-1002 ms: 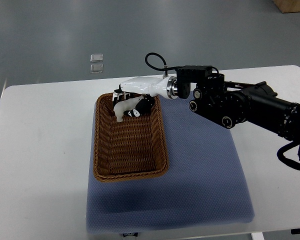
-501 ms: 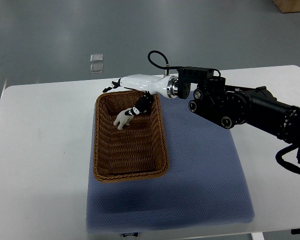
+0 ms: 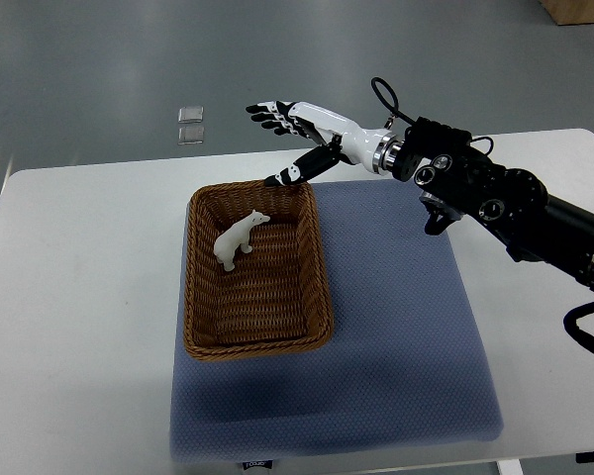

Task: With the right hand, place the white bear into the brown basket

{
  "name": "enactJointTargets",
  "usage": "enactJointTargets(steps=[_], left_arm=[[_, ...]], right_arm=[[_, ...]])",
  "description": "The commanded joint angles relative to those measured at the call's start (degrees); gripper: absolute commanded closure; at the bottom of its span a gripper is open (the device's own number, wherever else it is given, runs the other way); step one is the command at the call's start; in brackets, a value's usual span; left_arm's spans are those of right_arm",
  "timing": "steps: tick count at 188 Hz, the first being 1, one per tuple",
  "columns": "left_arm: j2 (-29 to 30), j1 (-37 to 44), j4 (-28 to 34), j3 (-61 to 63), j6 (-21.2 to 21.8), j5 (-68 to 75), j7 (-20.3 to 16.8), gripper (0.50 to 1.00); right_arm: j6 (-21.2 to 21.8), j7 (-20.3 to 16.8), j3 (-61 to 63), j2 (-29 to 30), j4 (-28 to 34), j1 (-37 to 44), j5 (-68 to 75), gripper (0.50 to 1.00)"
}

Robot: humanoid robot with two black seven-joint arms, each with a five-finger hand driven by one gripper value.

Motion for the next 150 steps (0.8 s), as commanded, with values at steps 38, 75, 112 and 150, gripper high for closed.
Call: enactJointTargets(steps=[38,75,112,150], left_arm=[[0.0,0.0,0.0,0.0,0.0,0.0,0.0,0.5],[0.0,0.0,0.0,0.0,0.0,0.0,0.0,0.5],[0.0,0.0,0.0,0.0,0.0,0.0,0.0,0.5],[0.0,0.0,0.0,0.0,0.0,0.0,0.0,0.5]], right_arm=[[2.9,-1.2,1.6,-3.2,-0.3,-3.9,17.2,0.574],[5.1,-7.3,4.5,-3.8,-1.7,-5.2,30.8,0.574],[5.0,-12.5,6.2,-3.7,-3.4,-6.4,42.9,0.574],[4.9,-13.2,6.2,-3.6,-5.3,-7.8,51.8,0.572]])
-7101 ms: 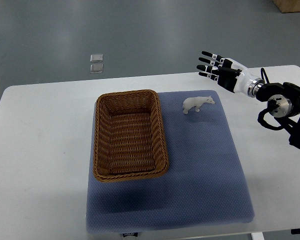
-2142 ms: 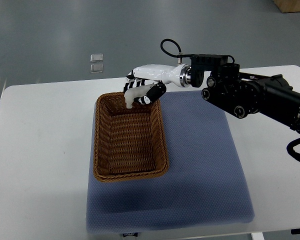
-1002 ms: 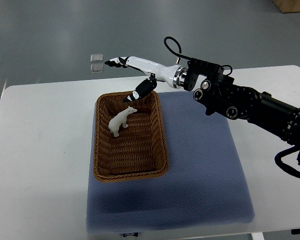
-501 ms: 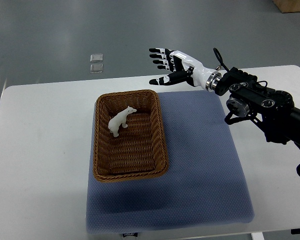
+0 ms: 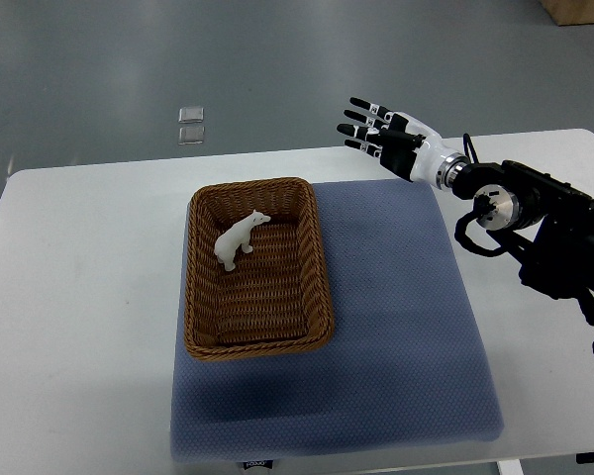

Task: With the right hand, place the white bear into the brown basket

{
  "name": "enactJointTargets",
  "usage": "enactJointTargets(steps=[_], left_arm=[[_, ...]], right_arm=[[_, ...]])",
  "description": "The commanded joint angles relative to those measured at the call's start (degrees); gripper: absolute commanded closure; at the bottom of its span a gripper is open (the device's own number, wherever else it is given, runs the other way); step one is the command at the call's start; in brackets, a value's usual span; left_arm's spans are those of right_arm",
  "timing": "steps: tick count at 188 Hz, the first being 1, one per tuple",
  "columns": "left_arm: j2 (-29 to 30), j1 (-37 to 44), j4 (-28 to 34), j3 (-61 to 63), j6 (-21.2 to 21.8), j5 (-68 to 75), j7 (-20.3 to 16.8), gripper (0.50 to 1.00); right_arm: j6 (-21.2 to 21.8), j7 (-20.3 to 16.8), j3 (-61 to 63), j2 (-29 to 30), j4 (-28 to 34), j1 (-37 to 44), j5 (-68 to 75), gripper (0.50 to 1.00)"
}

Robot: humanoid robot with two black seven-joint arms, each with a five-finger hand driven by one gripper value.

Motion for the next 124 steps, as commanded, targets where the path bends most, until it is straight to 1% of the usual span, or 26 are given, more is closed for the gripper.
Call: enactJointTargets(steps=[1,37,124], left_arm=[[0.0,0.0,0.0,0.0,0.0,0.0,0.0,0.5],[0.0,0.0,0.0,0.0,0.0,0.0,0.0,0.5],[0.0,0.0,0.0,0.0,0.0,0.0,0.0,0.5]], right_arm=[[0.1,-0.1,0.0,0.0,-0.7,-0.8,3.1,0.572],[0.0,0.8,2.0,0.1,-0.8,-1.6,3.1,0.572],[0.5,0.8,3.5,-0.2,-0.8,-1.5,3.1,0.572]])
